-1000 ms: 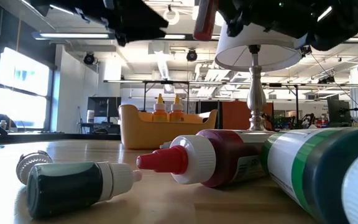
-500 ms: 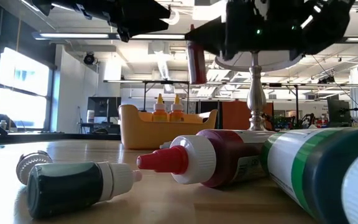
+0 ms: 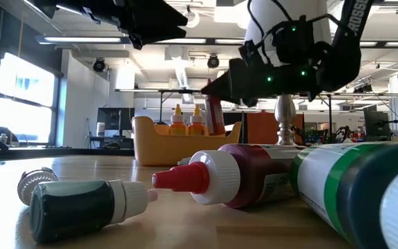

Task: Pick & Place food coloring
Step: Put the large orange food coloring bottle into the yellow bin, then put the large red food coloring bottle into the yellow bin

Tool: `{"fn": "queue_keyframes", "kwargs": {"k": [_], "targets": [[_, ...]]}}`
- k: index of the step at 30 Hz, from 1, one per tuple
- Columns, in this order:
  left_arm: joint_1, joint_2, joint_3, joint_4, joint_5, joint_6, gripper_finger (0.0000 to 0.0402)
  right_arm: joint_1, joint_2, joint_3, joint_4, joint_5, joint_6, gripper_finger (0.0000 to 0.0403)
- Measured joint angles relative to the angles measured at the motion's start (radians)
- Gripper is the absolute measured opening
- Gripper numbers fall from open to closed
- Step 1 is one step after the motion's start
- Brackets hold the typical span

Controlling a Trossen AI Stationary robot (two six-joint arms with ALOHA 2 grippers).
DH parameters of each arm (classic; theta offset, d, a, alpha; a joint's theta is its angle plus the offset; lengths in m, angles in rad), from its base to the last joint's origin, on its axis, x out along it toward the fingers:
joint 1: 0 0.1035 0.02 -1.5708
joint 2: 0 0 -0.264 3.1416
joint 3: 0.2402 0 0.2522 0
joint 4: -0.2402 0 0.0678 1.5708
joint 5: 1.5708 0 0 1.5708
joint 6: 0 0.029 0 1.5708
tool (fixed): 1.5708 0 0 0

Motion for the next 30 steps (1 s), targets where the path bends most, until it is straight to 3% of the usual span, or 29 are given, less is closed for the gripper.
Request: {"fn": "queue_keyframes", "kwargs": {"k": [6, 16, 22, 25, 30], "targets": [[0.0, 0.0, 0.0, -0.027, -0.003, 0.0, 0.0197, -0.021, 0.029, 0.0, 0.004, 0.014, 0.001, 0.0139], [0.0, 0.0, 0.0, -0.026, -0.003, 0.0, 0.0197, -0.051, 0.046, 0.001, -0.012, 0.012, 0.009, 0.0075], [0.0, 0.0, 0.0, -0.029, -0.006, 0.0, 0.0197, -0.056, -0.007, 0.001, 0.013, -0.021, -0.029, 0.0074], [0.0, 0.0, 0.0, -0.039, -0.006, -0.001, 0.0197, -0.05, -0.07, 0.001, 0.012, -0.081, -0.041, 0.0087], [0.0, 0.0, 0.0, -0.066, -0.006, -0.002, 0.0197, 0.029, -0.221, 0.002, -0.076, -0.297, -0.03, 0.0114]]}}
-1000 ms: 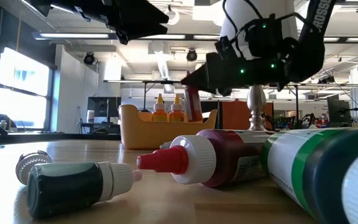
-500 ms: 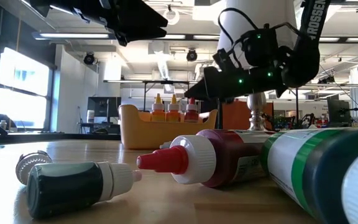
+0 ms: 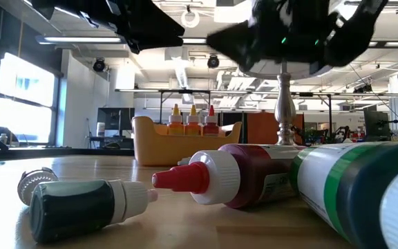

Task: Pick & Place food coloring
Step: Put the large red food coloring bottle into the yellow bin

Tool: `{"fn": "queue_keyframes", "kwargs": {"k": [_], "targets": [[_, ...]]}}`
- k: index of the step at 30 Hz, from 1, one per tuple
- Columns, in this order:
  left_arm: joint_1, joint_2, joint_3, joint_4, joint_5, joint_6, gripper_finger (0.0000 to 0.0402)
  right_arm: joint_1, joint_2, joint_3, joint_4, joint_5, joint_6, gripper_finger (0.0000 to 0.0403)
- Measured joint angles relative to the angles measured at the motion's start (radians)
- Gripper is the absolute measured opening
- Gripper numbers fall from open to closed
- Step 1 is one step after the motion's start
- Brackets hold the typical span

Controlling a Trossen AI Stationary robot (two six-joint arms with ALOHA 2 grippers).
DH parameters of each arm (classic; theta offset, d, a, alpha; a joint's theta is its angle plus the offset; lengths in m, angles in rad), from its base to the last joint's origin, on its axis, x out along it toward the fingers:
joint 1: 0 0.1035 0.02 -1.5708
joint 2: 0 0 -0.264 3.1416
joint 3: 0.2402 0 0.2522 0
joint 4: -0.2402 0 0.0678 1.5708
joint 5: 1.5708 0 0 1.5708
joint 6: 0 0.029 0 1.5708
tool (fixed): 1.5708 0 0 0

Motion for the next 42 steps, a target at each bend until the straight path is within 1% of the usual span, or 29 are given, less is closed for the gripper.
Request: {"fn": "queue_keyframes", "kwargs": {"k": [2, 3, 5, 7, 10, 13, 16, 18, 20, 23, 29, 32, 38, 42], "targets": [[0.0, 0.0, 0.0, -0.013, 0.001, -0.006, 0.0197, 0.064, -0.057, 0.005, -0.11, -0.051, 0.019, 0.0123], [0.0, 0.0, 0.0, -0.014, 0.005, -0.012, 0.0197, 0.104, -0.079, 0.014, -0.181, -0.051, 0.021, 0.0127], [0.0, 0.0, 0.0, -0.011, 0.007, -0.029, 0.0197, 0.191, -0.109, 0.051, -0.34, -0.014, 0.0, 0.0132], [0.0, 0.0, 0.0, -0.013, 0.006, -0.039, 0.0197, 0.284, -0.113, 0.112, -0.519, 0.055, -0.036, 0.0134], [0.0, 0.0, 0.0, -0.003, 0.006, -0.062, 0.0197, 0.4, -0.073, 0.232, -0.798, 0.142, -0.048, 0.0136], [0.0, 0.0, 0.0, -0.005, 0.004, -0.086, 0.0197, 0.481, -0.002, 0.361, -1.029, 0.157, -0.005, 0.0136], [0.0, 0.0, 0.0, -0.005, 0.003, -0.112, 0.0197, 0.539, 0.077, 0.471, -1.179, 0.156, 0.034, 0.0136], [0.0, 0.0, 0.0, -0.006, 0.004, -0.124, 0.0197, 0.569, 0.124, 0.524, -1.246, 0.153, 0.045, 0.0136], [0.0, 0.0, 0.0, -0.011, 0.004, -0.132, 0.0197, 0.592, 0.159, 0.563, -1.271, 0.128, 0.046, 0.0136], [0.0, 0.0, 0.0, -0.012, 0.005, -0.134, 0.0197, 0.609, 0.203, 0.597, -1.262, 0.096, 0.058, 0.0136], [0.0, 0.0, 0.0, -0.012, 0.009, -0.134, 0.0197, 0.594, 0.3, 0.604, -1.256, 0.085, 0.096, 0.0136], [0.0, 0.0, 0.0, -0.014, 0.011, -0.134, 0.0197, 0.583, 0.343, 0.604, -1.224, 0.07, 0.1, 0.0136], [0.0, 0.0, 0.0, -0.043, 0.012, -0.134, 0.0197, 0.581, 0.345, 0.607, -1.188, 0.104, 0.068, 0.0136], [0.0, 0.0, 0.0, -0.064, 0.012, -0.133, 0.0197, 0.581, 0.334, 0.609, -1.089, 0.067, 0.068, 0.0135]]}}
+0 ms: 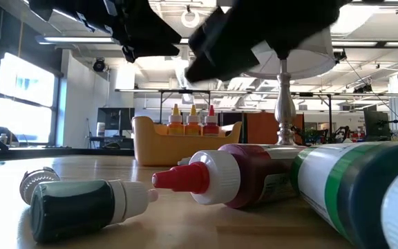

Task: Pick & Place food coloring
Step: Put the large red food coloring bottle into the yellow bin

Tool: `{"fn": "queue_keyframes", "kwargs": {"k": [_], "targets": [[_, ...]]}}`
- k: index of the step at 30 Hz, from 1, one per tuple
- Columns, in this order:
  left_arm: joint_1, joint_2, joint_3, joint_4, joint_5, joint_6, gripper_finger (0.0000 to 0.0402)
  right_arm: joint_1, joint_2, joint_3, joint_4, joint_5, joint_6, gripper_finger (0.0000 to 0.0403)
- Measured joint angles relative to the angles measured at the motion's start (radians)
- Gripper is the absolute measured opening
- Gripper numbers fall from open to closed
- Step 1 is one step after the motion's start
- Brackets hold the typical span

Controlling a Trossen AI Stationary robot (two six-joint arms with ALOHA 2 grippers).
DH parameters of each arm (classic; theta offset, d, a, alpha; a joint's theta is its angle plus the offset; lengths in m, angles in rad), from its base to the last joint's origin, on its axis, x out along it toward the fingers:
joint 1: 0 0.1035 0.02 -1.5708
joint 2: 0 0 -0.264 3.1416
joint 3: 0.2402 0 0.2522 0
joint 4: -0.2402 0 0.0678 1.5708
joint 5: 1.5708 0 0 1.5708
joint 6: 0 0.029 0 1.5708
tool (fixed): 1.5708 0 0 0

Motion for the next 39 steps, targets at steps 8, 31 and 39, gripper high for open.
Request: {"fn": "queue_keyframes", "kwargs": {"k": [8, 31, 39], "targets": [[0.0, 0.0, 0.0, -0.005, 0.002, 0.002, 0.0197, 0.0, -0.006, 0.0, 0.058, -0.074, 0.032, 0.0138], [0.0, 0.0, 0.0, -0.023, -0.001, 0.0, 0.0197, 0.035, 0.083, -0.002, -0.029, 0.039, -0.049, 0.0227], [0.0, 0.0, 0.0, -0.023, -0.002, 0.0, 0.0197, 0.021, 0.114, -0.002, -0.052, 0.04, -0.061, 0.0222]]}}
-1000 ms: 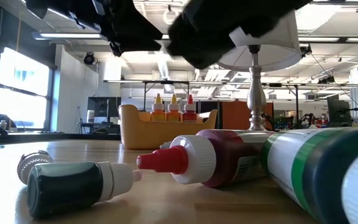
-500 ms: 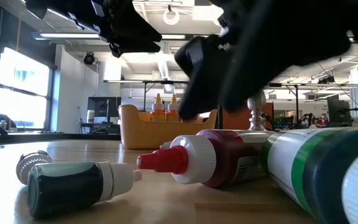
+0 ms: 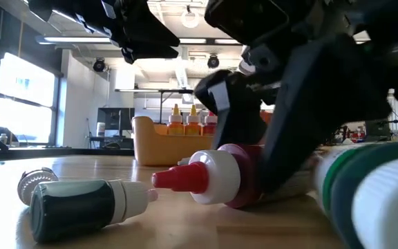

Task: Pick & Place food coloring
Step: Put the large red food coloring bottle into the yellow bin

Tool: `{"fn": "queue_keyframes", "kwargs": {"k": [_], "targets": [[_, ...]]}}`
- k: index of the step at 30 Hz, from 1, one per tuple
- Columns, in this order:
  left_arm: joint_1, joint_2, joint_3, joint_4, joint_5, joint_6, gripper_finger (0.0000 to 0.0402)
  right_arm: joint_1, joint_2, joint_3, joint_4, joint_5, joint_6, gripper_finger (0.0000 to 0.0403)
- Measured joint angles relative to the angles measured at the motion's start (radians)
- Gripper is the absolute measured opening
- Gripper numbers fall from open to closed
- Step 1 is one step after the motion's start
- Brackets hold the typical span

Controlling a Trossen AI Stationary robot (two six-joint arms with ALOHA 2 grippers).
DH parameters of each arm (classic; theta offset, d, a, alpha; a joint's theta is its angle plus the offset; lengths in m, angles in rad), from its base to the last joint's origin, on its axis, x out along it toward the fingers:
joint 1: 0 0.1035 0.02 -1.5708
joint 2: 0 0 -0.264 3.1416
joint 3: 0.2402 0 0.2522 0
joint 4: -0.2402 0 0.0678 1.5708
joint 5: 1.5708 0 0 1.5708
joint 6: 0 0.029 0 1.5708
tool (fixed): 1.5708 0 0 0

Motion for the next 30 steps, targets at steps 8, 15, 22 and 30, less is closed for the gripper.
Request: {"fn": "queue_keyframes", "kwargs": {"k": [8, 15, 22, 30], "targets": [[0.0, 0.0, 0.0, 0.0, -0.002, 0.003, 0.0197, -0.009, 0.0, 0.001, 0.008, -0.011, -0.073, 0.0159], [0.0, 0.0, 0.0, 0.0, -0.002, 0.003, 0.0197, -0.038, -0.008, 0.001, 0.007, -0.049, -0.071, 0.0114], [0.0, 0.0, 0.0, 0.0, -0.072, 0.003, 0.0197, -0.073, -0.167, 0.0, 0.007, 0.017, -0.089, 0.0116], [0.0, 0.0, 0.0, 0.001, -0.126, 0.013, 0.0197, -0.105, -0.475, -0.017, -0.011, 0.339, -0.239, 0.0116]]}}
